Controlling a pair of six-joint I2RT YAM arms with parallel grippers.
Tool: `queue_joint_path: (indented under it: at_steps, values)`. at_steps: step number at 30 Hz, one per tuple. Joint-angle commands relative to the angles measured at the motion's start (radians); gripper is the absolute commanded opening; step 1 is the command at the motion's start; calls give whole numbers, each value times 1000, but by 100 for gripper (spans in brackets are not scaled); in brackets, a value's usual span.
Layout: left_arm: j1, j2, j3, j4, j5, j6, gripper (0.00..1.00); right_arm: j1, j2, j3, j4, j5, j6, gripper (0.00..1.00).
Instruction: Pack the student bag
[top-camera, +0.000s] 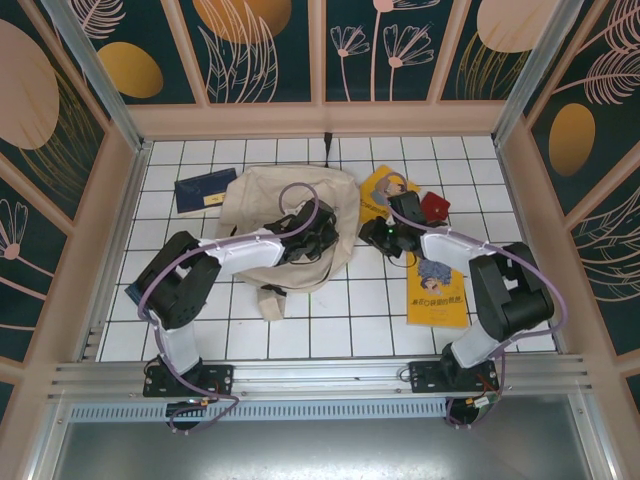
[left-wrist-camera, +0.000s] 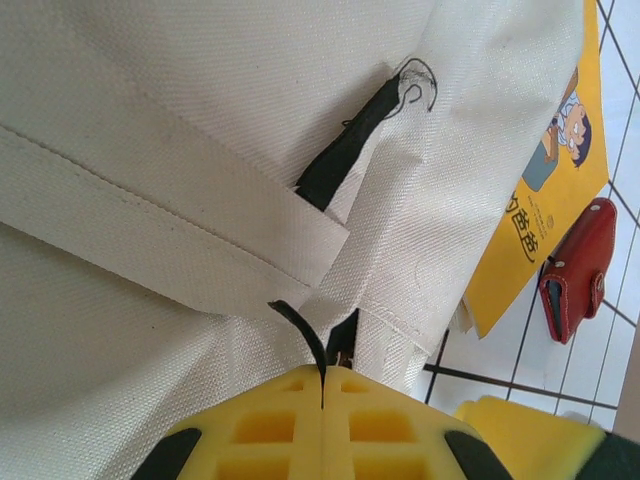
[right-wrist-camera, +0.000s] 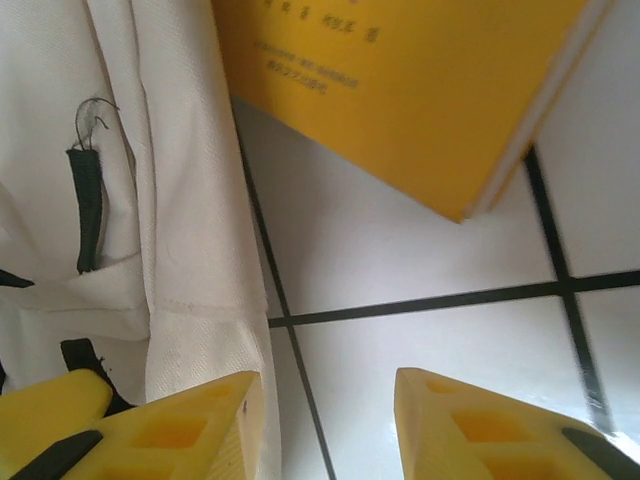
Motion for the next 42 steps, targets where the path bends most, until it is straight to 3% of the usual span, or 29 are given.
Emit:
queue_joint_path:
  at_steps: [1, 5, 10, 13, 17, 19, 23, 30, 42]
  values:
    - [5, -43, -19, 9, -36, 51, 0, 16, 63, 80, 29, -50, -41, 45]
    - [6, -41, -21, 5, -32, 65, 0, 19, 168, 185, 13, -62, -70, 55]
    - [6, -28, -13, 0, -15, 75, 0, 18, 287, 304, -29, -54, -77, 55]
    - [6, -31, -13, -8, -17, 87, 0, 18, 320, 332, -24, -64, -77, 44]
    - [5, -40, -11, -48, -22, 129, 0, 15, 333, 341, 11, -50, -64, 16]
    - [5, -46, -11, -85, -25, 151, 0, 14, 335, 335, 40, -28, -56, 9]
    - [5, -92, -47, -127, -5, 178, 0, 8, 346, 341, 80, 15, -40, 4]
    - [6, -210, -123, -183, 8, 183, 0, 2, 345, 320, 153, 69, 14, 3]
    - [5, -286, -182, -221, 4, 245, 0, -22, 355, 324, 192, 73, 56, 4]
